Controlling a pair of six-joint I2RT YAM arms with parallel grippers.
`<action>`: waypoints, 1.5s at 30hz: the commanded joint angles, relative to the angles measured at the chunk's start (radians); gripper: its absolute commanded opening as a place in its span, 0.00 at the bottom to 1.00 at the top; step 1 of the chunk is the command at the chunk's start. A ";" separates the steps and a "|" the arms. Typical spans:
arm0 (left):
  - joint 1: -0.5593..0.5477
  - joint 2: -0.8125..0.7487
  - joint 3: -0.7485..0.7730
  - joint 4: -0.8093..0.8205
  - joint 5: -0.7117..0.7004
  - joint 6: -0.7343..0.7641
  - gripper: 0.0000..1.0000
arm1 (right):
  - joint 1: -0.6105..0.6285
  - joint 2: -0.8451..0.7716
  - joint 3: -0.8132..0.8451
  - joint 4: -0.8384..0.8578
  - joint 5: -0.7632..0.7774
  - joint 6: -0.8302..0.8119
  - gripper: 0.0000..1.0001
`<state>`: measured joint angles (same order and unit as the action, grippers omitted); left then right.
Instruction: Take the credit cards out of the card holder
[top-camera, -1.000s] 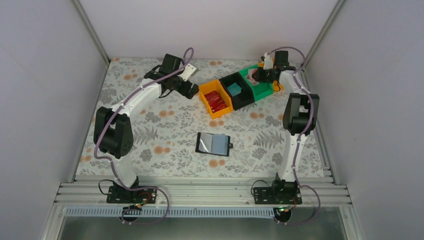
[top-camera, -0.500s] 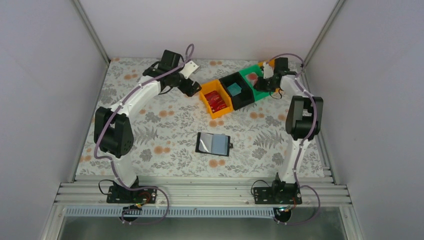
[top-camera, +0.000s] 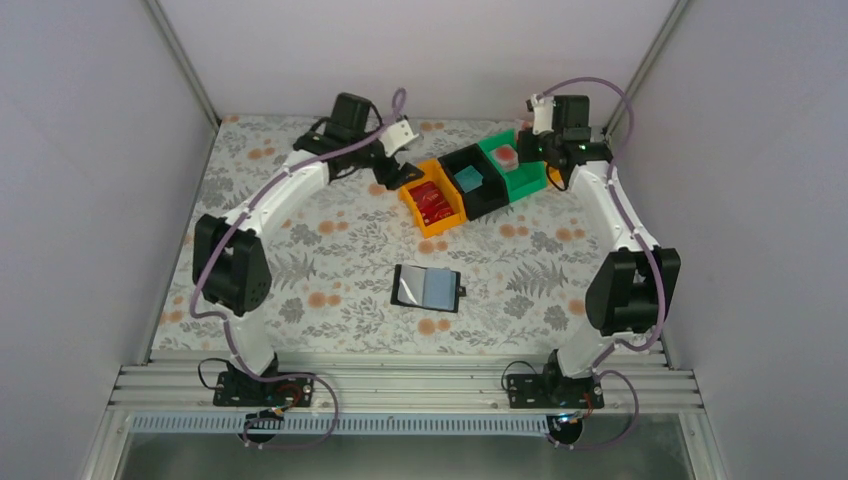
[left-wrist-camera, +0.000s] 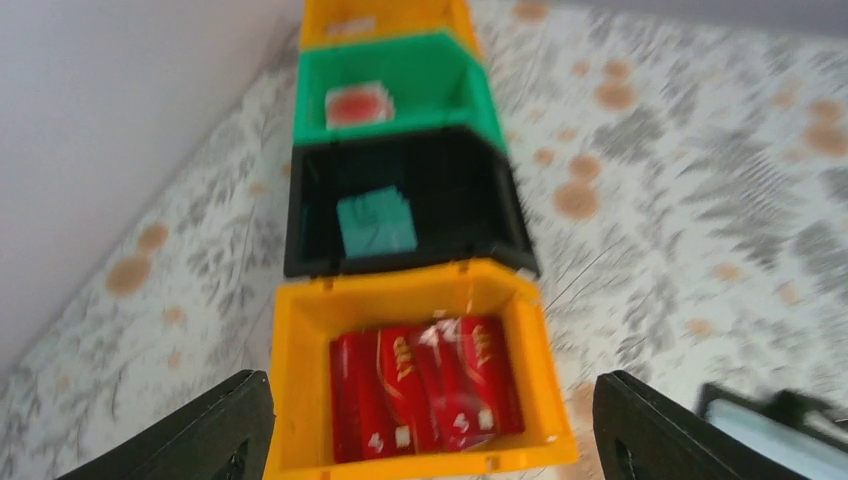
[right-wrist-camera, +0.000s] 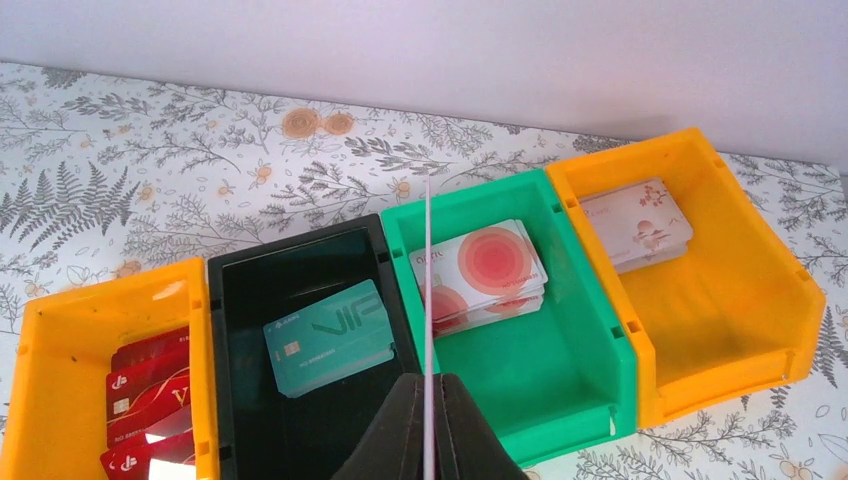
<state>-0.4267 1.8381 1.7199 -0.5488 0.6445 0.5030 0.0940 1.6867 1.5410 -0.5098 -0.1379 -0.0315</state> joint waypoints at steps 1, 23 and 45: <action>-0.074 0.095 -0.037 0.074 -0.340 -0.006 0.80 | 0.018 -0.016 -0.025 0.022 -0.017 -0.008 0.04; -0.051 0.411 0.146 -0.019 -0.765 -0.481 1.00 | 0.026 -0.075 -0.045 0.026 -0.124 -0.045 0.04; 0.043 0.457 0.287 -0.050 -0.604 -0.360 0.99 | 0.090 -0.031 0.088 -0.114 -0.195 0.018 0.04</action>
<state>-0.3683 2.3344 1.9976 -0.5770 -0.0460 0.1566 0.1585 1.6520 1.6104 -0.5926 -0.3183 -0.0406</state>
